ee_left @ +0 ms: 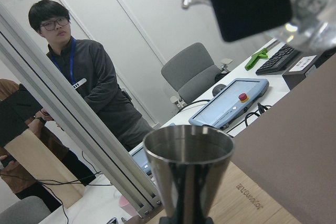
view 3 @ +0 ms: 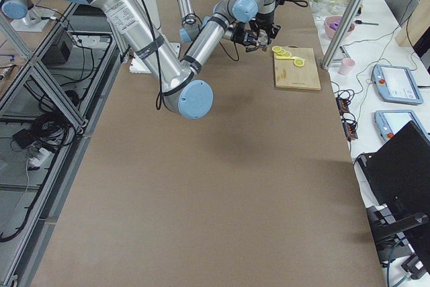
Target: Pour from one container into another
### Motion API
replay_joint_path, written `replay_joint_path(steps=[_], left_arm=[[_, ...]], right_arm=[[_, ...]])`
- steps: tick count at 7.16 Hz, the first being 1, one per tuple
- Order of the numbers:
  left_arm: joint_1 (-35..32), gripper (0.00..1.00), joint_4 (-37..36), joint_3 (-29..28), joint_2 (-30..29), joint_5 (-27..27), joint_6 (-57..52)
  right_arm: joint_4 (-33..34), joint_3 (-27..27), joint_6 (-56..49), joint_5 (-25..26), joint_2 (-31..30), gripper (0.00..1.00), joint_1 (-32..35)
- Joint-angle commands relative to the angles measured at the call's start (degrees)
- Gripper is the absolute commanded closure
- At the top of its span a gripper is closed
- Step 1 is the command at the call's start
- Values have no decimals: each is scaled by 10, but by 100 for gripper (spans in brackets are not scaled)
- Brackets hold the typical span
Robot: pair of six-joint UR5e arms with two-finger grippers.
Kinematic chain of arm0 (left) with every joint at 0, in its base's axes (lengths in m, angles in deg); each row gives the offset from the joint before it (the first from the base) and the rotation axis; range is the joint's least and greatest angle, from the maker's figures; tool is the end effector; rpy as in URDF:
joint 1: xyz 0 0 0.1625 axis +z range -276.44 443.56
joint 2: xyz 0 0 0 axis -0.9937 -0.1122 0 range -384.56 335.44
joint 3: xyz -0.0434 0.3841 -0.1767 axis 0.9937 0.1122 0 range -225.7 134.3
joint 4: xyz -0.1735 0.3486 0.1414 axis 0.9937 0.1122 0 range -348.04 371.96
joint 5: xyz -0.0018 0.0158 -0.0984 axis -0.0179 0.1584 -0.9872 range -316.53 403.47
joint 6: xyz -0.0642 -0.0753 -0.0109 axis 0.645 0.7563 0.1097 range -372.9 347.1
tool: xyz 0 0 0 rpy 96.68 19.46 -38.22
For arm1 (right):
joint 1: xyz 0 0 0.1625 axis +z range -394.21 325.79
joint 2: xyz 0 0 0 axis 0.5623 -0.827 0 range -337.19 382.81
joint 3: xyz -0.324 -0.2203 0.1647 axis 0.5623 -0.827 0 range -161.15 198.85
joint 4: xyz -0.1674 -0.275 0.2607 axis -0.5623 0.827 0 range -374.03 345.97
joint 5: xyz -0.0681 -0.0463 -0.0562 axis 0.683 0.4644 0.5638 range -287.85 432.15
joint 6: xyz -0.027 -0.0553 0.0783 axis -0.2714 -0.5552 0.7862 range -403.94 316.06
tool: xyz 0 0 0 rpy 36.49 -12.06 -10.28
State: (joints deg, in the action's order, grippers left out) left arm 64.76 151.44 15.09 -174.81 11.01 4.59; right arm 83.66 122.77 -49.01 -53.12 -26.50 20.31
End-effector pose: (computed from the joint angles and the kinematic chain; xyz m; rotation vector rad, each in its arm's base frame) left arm 0.6629 -0.4552 0.0818 1.4533 0.2926 0.0543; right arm -0.3049 -0.5585 0.1477 0.6341 -0.7950 -0.8997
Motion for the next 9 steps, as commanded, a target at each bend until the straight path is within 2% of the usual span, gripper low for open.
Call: replay_joint_path(steps=[1, 6, 9], left_arm=[[0, 100, 0, 0, 0, 0, 0], [0, 100, 0, 4, 0, 5, -1], [0, 100, 0, 4, 0, 8, -1]], right_arm=[[1, -19, 0, 6, 12, 100, -5], [28, -58, -1, 11, 53, 100, -6], [99, -66, -23, 22, 85, 100, -6]])
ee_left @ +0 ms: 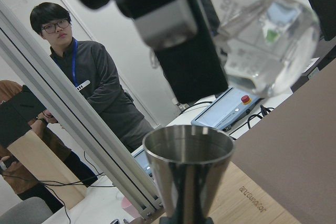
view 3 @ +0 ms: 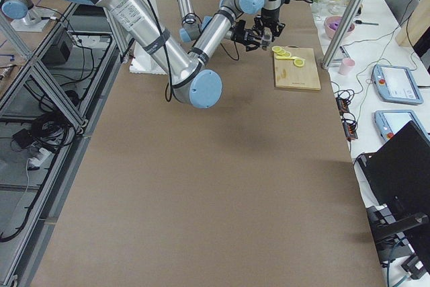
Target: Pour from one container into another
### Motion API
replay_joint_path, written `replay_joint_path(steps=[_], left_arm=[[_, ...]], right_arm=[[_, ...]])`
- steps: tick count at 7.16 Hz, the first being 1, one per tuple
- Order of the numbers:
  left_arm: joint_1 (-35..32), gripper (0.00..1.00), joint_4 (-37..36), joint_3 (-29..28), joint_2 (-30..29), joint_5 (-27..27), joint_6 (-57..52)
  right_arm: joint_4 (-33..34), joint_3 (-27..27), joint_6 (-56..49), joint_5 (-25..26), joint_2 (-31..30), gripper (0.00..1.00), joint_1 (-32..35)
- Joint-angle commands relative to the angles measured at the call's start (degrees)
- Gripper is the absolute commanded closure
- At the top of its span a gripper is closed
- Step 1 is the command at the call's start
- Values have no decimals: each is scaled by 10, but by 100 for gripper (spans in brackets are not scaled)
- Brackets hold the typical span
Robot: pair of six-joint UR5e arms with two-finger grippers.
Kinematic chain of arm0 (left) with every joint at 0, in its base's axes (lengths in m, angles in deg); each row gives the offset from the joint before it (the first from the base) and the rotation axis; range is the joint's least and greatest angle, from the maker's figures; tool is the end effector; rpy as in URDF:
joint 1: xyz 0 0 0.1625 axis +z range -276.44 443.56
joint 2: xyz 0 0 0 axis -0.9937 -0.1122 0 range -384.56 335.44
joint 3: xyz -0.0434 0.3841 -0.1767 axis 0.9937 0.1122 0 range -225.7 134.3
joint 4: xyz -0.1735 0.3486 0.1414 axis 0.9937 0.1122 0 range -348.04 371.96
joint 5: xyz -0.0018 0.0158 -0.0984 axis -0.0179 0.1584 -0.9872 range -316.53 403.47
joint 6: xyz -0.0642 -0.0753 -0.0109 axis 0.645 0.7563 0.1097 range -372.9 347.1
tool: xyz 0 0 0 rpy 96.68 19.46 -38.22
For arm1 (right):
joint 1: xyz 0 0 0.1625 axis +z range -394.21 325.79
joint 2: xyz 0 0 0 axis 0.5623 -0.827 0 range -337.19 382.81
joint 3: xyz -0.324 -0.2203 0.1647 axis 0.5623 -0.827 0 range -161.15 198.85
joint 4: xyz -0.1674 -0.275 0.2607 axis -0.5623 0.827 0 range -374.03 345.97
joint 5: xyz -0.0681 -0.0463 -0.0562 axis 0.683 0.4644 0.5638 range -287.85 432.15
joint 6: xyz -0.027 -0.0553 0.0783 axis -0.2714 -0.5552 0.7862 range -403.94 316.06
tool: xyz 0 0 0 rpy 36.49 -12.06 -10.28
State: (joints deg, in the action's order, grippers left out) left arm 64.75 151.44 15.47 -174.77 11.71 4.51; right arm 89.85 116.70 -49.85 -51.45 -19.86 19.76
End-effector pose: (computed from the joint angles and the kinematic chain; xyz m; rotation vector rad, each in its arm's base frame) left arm 0.6598 -0.4550 0.0795 1.4592 0.2868 0.0425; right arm -0.3286 -0.5847 0.1250 0.5486 -0.7484 -0.8918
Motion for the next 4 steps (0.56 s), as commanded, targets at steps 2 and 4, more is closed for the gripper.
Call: replay_joint_path(steps=[2, 4], left_arm=[[0, 100, 0, 0, 0, 1, 0], [0, 100, 0, 0, 0, 1, 0]], right_arm=[[55, -11, -16, 21, 26, 100, -10], [79, -26, -28, 27, 42, 100, -15]])
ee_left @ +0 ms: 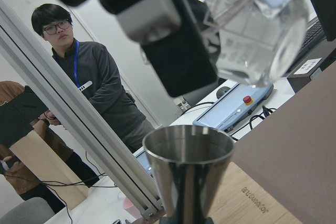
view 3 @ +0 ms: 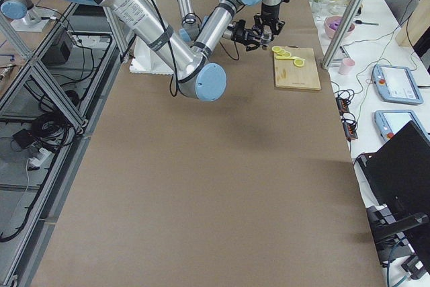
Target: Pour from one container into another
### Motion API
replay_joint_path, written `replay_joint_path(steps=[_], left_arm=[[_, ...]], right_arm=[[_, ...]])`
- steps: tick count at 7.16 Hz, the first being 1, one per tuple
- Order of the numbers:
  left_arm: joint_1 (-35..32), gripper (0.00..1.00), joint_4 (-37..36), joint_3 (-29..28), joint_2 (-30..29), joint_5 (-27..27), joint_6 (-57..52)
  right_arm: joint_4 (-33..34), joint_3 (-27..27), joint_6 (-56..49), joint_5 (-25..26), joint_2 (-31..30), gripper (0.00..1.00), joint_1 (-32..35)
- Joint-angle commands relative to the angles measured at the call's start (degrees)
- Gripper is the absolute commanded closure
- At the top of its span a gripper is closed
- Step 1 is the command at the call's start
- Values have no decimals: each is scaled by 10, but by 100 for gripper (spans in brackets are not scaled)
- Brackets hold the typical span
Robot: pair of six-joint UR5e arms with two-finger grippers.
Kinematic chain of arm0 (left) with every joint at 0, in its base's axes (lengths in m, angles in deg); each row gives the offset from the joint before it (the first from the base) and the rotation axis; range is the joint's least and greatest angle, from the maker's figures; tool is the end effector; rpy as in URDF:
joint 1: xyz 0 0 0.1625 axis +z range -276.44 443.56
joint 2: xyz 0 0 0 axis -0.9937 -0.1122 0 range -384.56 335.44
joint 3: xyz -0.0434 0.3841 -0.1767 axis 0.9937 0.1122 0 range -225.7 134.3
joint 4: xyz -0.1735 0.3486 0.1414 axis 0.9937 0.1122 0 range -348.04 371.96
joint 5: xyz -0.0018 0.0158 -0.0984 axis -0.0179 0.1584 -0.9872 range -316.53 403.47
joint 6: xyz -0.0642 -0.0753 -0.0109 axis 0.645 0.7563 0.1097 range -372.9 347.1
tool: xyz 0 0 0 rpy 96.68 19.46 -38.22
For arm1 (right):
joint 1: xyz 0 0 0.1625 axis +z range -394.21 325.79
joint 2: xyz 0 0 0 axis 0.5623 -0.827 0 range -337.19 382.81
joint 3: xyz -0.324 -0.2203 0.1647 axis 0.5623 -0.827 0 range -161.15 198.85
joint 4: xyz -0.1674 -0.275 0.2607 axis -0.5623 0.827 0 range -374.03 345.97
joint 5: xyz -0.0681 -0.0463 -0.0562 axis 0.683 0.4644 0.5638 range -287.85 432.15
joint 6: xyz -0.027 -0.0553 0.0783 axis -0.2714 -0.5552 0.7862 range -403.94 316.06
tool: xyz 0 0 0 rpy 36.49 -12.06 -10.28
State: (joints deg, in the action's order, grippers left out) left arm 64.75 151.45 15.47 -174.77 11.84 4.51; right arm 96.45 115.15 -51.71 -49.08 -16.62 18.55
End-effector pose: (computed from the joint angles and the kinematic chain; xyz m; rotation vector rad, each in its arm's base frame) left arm 0.6596 -0.4551 0.0794 1.4600 0.2852 0.0407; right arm -0.3425 -0.5856 0.1133 0.4821 -0.6912 -0.9133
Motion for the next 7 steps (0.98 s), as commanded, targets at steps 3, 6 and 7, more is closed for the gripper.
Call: replay_joint_path(steps=[3, 6, 7], left_arm=[[0, 100, 0, 0, 0, 1, 0], [0, 100, 1, 1, 0, 1, 0], [0, 100, 0, 1, 0, 1, 0]], right_arm=[[33, -25, -23, 5, 22, 100, -4], [68, -45, -43, 5, 44, 100, -4], [69, -45, -42, 4, 44, 100, -5]])
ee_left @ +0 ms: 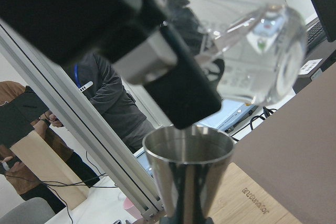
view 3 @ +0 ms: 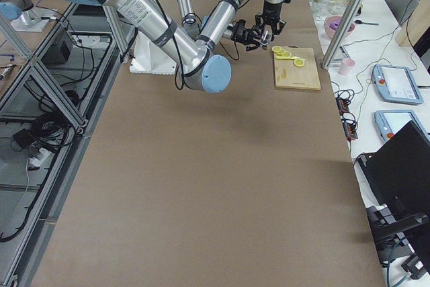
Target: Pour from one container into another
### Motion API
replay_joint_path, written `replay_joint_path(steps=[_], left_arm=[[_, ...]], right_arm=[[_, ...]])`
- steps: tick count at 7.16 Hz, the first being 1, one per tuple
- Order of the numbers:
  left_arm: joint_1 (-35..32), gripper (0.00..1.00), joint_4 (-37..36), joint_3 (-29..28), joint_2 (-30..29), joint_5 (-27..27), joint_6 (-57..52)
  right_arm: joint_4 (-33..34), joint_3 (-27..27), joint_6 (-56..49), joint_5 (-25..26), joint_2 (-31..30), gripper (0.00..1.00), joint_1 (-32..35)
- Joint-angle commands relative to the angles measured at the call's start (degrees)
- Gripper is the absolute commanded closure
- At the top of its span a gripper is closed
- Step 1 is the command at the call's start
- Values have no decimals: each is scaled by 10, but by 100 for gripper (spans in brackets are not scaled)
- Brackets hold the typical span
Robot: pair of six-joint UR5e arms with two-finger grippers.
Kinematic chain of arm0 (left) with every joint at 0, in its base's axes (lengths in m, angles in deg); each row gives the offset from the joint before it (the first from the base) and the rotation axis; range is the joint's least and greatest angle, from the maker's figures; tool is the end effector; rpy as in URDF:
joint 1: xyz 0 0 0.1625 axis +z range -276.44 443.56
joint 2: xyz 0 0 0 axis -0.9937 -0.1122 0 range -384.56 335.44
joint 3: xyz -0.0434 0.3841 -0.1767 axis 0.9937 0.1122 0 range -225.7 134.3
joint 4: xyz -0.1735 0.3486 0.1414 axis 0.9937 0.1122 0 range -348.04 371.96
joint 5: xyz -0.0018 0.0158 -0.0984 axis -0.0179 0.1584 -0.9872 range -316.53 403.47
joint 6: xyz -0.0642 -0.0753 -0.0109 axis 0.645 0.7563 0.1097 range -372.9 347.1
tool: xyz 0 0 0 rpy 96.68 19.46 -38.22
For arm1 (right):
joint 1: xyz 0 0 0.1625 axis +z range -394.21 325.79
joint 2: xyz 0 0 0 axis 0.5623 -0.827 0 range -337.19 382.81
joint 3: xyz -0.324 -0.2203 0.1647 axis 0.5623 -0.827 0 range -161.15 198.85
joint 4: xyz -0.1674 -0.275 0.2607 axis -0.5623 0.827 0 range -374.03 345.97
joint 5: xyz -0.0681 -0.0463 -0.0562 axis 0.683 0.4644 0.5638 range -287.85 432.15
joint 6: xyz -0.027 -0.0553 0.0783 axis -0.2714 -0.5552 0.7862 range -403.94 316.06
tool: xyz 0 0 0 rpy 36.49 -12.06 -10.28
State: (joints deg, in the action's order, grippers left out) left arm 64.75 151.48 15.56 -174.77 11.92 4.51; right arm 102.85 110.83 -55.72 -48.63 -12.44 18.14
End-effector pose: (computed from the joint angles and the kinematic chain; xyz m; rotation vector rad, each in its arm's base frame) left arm 0.6590 -0.4549 0.0787 1.4611 0.2858 0.0384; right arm -0.3571 -0.5977 0.1044 0.3935 -0.6511 -0.9624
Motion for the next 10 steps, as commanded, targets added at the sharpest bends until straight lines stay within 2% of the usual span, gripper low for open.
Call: replay_joint_path(steps=[1, 3, 6, 8, 10], left_arm=[[0, 100, 0, 0, 0, 0, 0], [0, 100, 0, 1, 0, 0, 0], [0, 100, 0, 3, 1, 0, 0], [0, 100, 0, 3, 2, 0, 0], [0, 100, 0, 4, 4, 0, 0]], right_arm=[[19, -6, -3, 0, 8, 100, -2], [38, -32, -16, 0, 32, 100, -2], [41, -32, -18, 1, 28, 100, -3], [74, -32, -37, 1, 39, 100, -3], [78, -36, -43, 5, 41, 100, -3]])
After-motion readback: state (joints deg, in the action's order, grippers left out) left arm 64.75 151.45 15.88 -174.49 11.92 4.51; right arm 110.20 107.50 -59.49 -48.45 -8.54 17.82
